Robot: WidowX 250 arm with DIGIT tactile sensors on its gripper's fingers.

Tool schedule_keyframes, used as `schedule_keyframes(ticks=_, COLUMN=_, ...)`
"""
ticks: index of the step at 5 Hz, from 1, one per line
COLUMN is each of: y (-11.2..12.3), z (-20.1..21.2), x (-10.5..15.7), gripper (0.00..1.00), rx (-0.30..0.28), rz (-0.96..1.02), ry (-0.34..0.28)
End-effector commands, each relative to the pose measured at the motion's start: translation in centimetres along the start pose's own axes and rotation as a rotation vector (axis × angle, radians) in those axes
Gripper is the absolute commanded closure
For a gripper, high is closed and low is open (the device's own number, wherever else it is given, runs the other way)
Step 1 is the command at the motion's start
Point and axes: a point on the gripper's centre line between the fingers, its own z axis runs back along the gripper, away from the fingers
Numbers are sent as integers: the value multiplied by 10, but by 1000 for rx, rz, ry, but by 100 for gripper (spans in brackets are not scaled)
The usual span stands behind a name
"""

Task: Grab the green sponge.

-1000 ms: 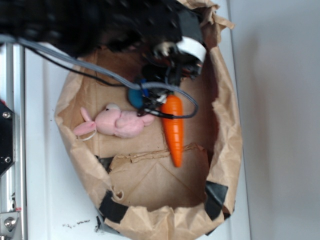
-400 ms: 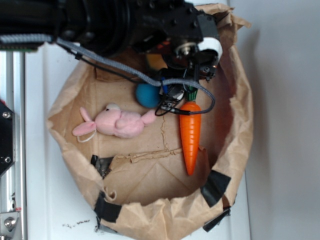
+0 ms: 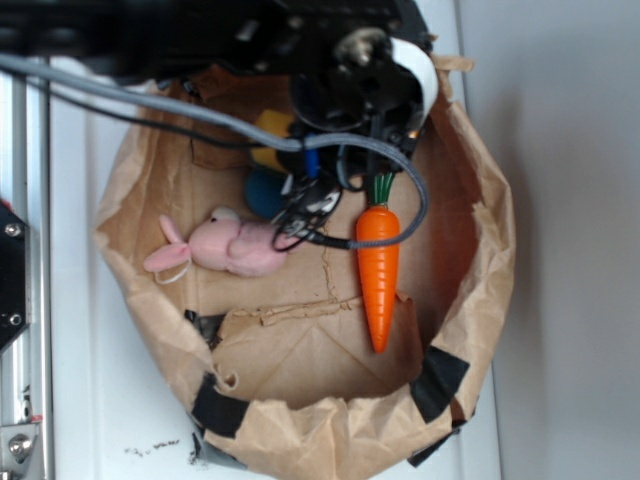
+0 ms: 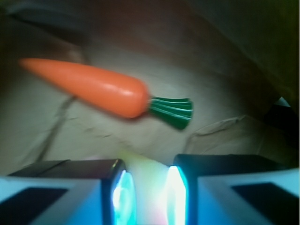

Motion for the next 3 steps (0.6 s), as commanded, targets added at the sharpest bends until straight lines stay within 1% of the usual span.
schedule_keyframes(ticks=1, y=-15, z=36, x=-6, gripper=100, rx=-29, rz=-38, ry=-96)
schedule_keyframes(ticks=2, y=-13, z=38, x=-8, gripper=100, rx=-83, rz=-28, ry=-136)
schedule_keyframes(ticks=3, y=-14, z=38, x=-11, gripper=100, rx=-92, rz=-52, ry=-214)
